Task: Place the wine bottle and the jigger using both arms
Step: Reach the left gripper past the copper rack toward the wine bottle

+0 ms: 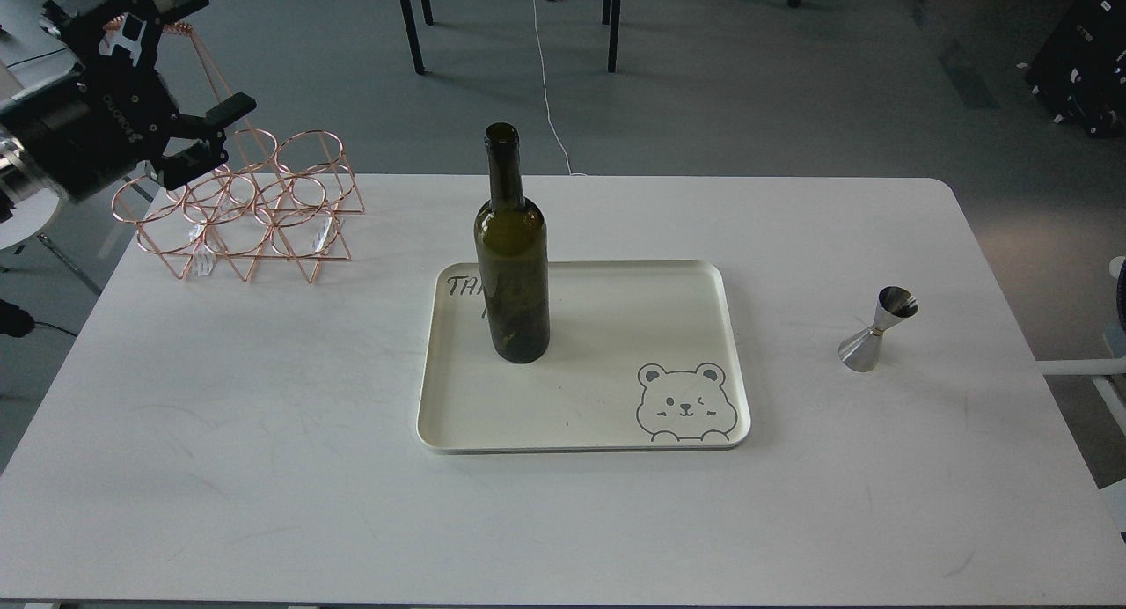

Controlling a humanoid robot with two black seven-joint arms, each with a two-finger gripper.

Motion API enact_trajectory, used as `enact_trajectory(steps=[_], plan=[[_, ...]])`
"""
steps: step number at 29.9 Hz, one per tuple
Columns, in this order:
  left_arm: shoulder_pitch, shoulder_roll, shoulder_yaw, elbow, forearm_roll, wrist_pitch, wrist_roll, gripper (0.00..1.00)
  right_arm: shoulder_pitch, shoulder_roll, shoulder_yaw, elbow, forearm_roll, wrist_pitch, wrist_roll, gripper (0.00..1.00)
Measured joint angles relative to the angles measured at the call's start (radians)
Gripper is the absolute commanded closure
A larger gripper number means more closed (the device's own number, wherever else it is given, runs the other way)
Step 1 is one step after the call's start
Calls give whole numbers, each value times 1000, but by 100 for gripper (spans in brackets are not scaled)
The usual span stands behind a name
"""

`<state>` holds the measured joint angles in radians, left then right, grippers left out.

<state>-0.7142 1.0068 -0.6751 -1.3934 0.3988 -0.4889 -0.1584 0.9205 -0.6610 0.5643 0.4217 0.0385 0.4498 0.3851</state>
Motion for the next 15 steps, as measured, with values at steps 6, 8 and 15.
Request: enact_trajectory(steps=[6,8,15], plan=[[-8,-60,-1,-81,316,0,2,2,-40,76,21,-146,145,38,-1,1],[-8,-68,-1,-103,401,0,2,2,-59,87,37,-161,185,39,-1,1],[-7,-93,0,-171,675,51,-3,2,-113,101,57,-166,260,39,-20,1]])
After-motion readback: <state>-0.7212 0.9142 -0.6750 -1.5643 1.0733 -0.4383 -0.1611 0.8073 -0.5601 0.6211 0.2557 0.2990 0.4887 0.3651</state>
